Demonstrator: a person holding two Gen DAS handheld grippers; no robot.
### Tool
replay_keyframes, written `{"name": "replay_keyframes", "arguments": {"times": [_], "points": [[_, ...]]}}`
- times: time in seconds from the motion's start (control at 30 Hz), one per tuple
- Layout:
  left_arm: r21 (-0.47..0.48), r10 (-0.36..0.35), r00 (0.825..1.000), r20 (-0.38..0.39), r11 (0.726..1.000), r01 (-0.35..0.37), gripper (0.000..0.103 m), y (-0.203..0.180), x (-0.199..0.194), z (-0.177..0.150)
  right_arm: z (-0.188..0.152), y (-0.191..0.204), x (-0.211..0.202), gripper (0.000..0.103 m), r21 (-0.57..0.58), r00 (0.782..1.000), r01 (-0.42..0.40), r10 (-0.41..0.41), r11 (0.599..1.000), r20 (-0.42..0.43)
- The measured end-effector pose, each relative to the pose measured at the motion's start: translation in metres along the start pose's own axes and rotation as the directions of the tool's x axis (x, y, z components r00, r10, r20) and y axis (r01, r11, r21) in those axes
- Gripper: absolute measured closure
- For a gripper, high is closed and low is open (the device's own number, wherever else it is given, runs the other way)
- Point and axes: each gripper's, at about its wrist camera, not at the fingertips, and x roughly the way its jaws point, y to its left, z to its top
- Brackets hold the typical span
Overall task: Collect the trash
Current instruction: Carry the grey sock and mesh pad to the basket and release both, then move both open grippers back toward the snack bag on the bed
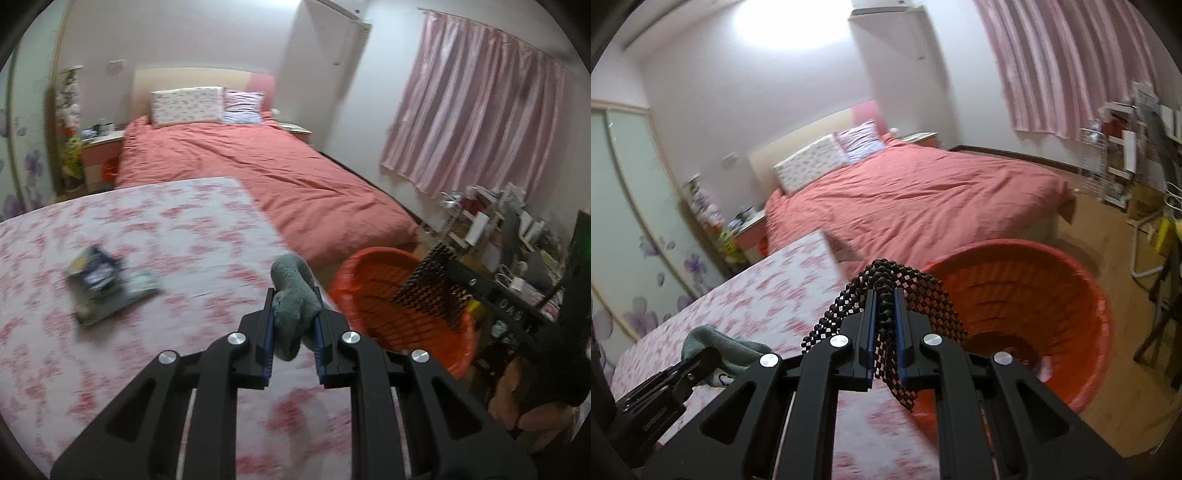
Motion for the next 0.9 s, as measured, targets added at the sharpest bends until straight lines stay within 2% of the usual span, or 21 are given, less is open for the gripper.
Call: {"name": "replay_keyframes", "arguments": {"times": [0.13, 0.3, 0.4, 0.47, 0.57, 0.73, 0.83, 0.9], "points": [[0.042, -0.077, 0.997, -0.02, 0.996, 0.078, 0.085, -0.044, 0.025, 0.008, 0.008, -0.03, 0.005, 0.094, 0.048, 0.999, 0.046, -0.046, 0.998, 0.011], [0.095, -0.133, 0.989, -0.059, 0.986, 0.139, 0.084, -0.088, 0.055, 0.009, 0.015, -0.061, 0.017, 0.094, 0.101, 0.997, 0.078, -0.079, 0.992, 0.003], [0.108, -0.133, 0.987, -0.089, 0.984, 0.142, 0.074, -0.102, 0.076, 0.006, 0.016, -0.074, 0.024, 0.092, 0.114, 0.997, 0.076, -0.074, 0.991, -0.016], [0.113, -0.112, 0.988, -0.104, 0.986, 0.124, 0.06, -0.104, 0.086, 0.003, 0.015, -0.08, 0.027, 0.079, 0.117, 0.996, 0.087, -0.085, 0.989, -0.028], [0.104, -0.091, 0.989, -0.12, 0.989, 0.104, 0.055, -0.098, 0.092, -0.004, 0.008, -0.088, 0.03, 0.067, 0.132, 0.995, 0.093, -0.088, 0.987, -0.048], [0.095, -0.036, 0.992, -0.121, 0.994, 0.047, 0.047, -0.079, 0.09, -0.007, 0.002, -0.087, 0.032, 0.065, 0.127, 0.993, 0.101, -0.092, 0.987, -0.076], [0.105, 0.024, 0.996, -0.091, 0.994, -0.014, 0.038, -0.064, 0.077, -0.009, 0.002, -0.084, 0.029, 0.054, 0.111, 0.992, 0.106, -0.098, 0.988, -0.076], [0.101, 0.055, 0.996, -0.076, 0.994, -0.047, 0.036, -0.051, 0.069, -0.009, 0.002, -0.079, 0.028, 0.051, 0.092, 0.992, 0.107, -0.101, 0.99, -0.071]]}}
